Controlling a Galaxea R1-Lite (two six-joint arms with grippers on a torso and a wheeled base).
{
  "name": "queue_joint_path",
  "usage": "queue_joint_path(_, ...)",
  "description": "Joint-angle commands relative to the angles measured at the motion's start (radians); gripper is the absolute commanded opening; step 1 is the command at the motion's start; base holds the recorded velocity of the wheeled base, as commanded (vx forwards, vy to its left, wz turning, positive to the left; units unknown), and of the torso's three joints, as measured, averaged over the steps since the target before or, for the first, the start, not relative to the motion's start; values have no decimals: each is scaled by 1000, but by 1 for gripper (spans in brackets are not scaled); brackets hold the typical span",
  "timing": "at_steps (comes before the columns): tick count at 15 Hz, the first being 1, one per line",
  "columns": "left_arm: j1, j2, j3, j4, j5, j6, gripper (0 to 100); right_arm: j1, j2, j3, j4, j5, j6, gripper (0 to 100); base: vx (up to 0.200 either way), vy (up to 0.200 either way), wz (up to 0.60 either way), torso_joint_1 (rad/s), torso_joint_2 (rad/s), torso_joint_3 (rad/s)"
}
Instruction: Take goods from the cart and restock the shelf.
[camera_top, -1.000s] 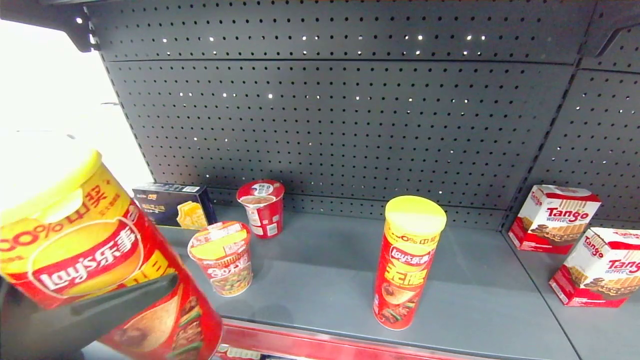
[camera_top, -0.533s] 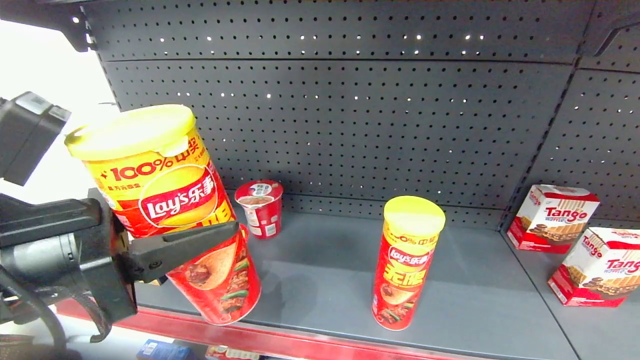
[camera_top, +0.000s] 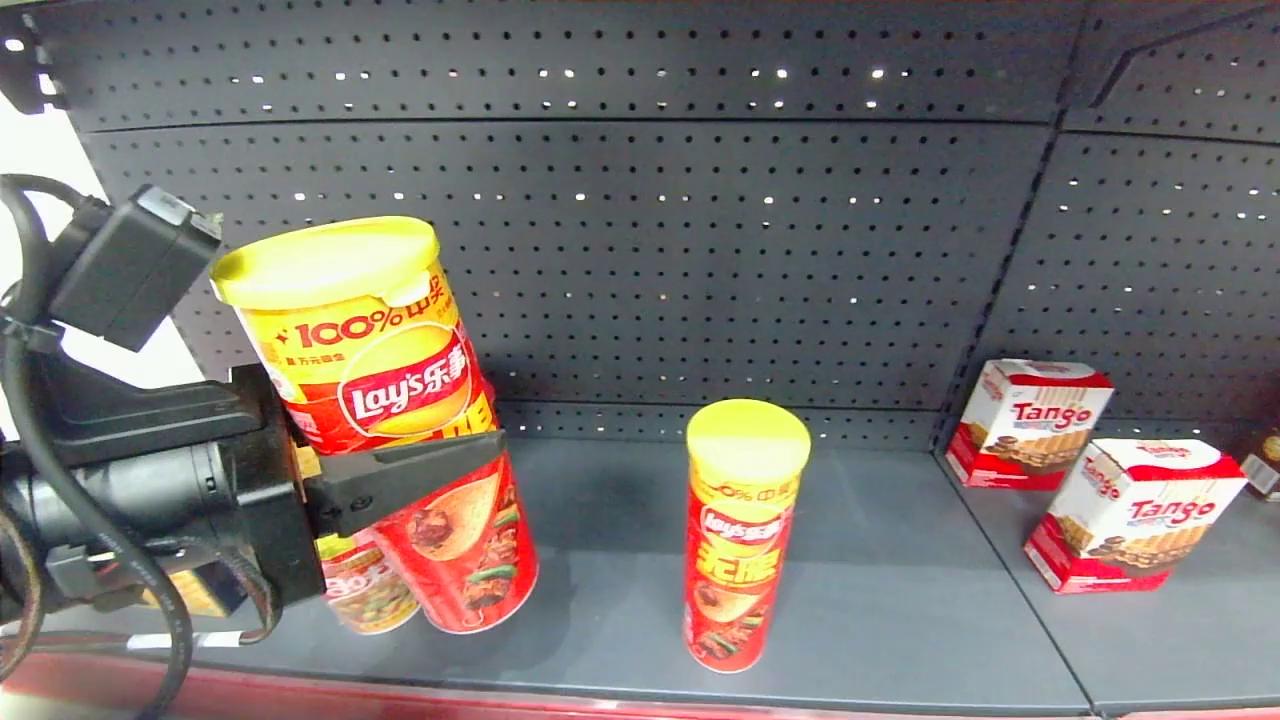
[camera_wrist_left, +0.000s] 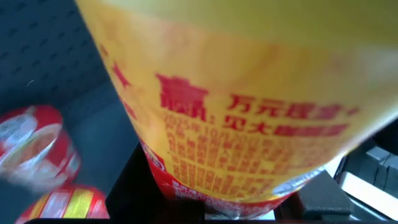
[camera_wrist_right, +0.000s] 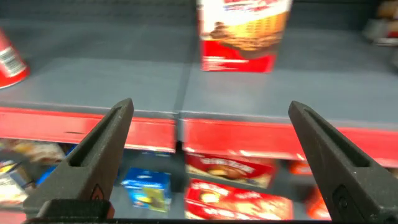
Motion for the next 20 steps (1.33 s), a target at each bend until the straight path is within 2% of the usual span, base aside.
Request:
queue_joint_path(1, 0, 6, 0, 1, -1, 0, 0, 1, 1, 0, 3, 0, 0, 100, 0, 0, 0, 0, 0, 0)
queue_joint_path(7, 5, 14, -3, 1, -1, 0, 0, 1, 1, 2, 1, -1, 0, 100, 0, 0, 0, 0, 0, 0)
queue_joint_path(9, 13, 51, -39, -2, 1, -6, 0, 1, 1, 2, 1, -1, 0, 100, 0, 0, 0, 0, 0, 0)
queue_joint_path(13, 13, 132, -60, -103, -1, -35, 0, 1, 1, 2, 1, -1, 0, 100, 0, 0, 0, 0, 0, 0)
queue_joint_path(16, 14, 178, -83, -111, -4, -35, 0, 1, 1, 2, 1, -1, 0, 100, 0, 0, 0, 0, 0, 0)
queue_joint_path(17, 14, 200, -92, -115, -25, -34, 0, 1, 1, 2, 1, -1, 0, 100, 0, 0, 0, 0, 0, 0)
queue_joint_path(19, 34, 240, -80, -190, -79, -35, 0, 1, 1, 2, 1, -1, 0, 100, 0, 0, 0, 0, 0, 0)
queue_joint_path(20, 34, 243, -80, -195, -82, -35, 0, 1, 1, 2, 1, -1, 0, 100, 0, 0, 0, 0, 0, 0)
